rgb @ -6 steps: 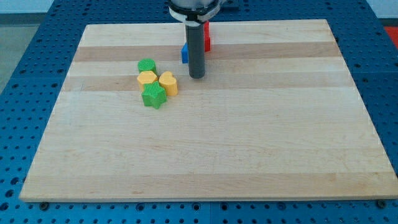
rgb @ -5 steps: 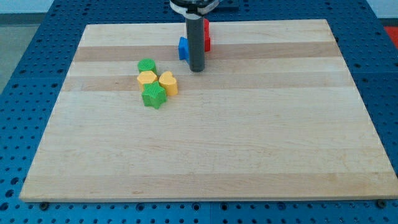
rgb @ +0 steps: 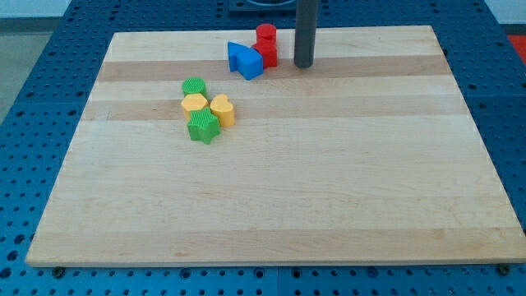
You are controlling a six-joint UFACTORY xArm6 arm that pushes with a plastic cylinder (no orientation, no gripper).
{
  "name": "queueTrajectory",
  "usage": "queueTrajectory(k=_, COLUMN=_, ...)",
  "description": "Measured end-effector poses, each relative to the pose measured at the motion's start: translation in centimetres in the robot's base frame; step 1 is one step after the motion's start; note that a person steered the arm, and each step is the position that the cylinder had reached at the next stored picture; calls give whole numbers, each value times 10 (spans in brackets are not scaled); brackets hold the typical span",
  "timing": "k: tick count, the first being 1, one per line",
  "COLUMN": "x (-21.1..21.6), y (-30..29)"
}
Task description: Move your arm closer to the red circle
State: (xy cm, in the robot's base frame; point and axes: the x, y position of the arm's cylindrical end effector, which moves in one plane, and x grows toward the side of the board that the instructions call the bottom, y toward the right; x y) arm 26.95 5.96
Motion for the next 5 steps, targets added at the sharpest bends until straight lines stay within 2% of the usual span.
queueTrajectory(k=2, x=-76, y=-4)
queueTrajectory(k=5, x=-77, y=-55)
